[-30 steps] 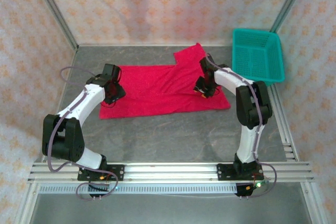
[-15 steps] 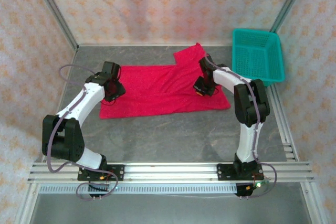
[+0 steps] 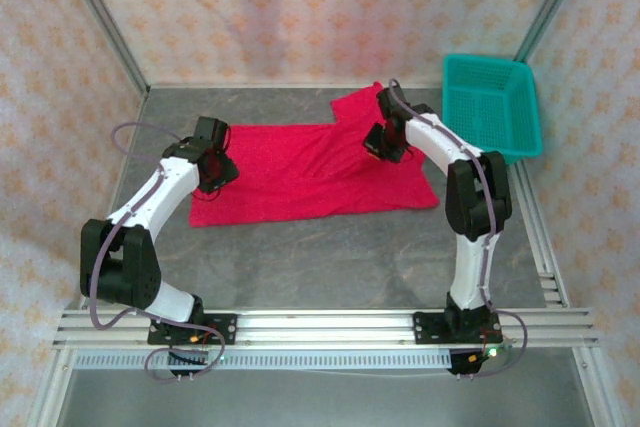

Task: Fold the inside-out t-shirt

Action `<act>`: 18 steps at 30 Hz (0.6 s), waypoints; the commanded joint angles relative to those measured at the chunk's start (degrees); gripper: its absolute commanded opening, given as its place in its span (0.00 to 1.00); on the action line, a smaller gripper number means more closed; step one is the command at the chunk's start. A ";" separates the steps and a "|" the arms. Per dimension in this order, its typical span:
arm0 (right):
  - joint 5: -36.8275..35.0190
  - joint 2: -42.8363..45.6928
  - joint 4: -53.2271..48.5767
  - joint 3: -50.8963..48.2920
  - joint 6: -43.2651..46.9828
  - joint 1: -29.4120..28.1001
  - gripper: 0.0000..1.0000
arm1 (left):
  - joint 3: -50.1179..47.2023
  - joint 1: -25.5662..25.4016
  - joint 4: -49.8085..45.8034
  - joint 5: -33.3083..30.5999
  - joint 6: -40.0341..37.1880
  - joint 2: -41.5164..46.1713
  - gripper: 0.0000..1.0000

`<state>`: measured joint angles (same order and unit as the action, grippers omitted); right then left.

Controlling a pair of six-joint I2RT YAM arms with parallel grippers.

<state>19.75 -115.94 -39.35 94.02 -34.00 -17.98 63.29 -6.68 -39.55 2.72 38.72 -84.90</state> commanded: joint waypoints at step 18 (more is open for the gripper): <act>9.52 -14.13 0.42 23.13 9.63 -3.40 0.51 | 1.58 -0.36 -1.41 0.70 0.46 1.74 0.41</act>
<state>30.00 -136.57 -37.52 118.78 -26.11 -20.80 63.83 -6.76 -40.07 3.01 38.61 -85.36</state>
